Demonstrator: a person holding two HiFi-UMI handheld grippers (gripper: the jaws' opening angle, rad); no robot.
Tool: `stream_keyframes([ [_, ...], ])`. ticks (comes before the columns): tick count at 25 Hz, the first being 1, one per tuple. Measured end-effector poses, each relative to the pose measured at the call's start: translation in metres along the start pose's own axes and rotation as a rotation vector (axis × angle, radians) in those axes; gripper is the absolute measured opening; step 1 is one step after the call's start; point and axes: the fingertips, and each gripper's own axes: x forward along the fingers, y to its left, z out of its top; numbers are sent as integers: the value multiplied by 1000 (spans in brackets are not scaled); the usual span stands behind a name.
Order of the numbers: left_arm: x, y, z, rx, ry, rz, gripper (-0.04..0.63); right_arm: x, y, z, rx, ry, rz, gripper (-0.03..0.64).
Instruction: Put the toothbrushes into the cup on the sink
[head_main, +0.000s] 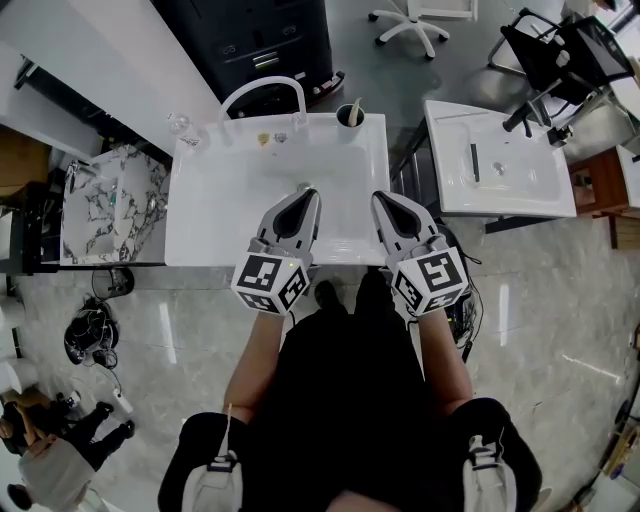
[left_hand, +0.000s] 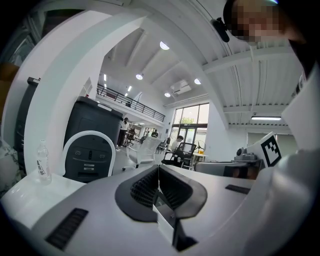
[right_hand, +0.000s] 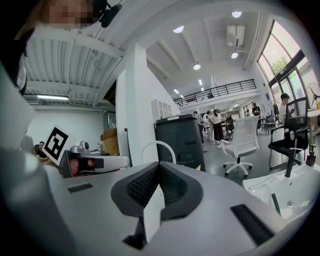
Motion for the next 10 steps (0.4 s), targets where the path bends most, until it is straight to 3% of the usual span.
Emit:
stream_keyframes([
  [10, 2, -1, 3, 2, -2, 11, 14, 2, -2, 3, 7, 6, 7, 31],
])
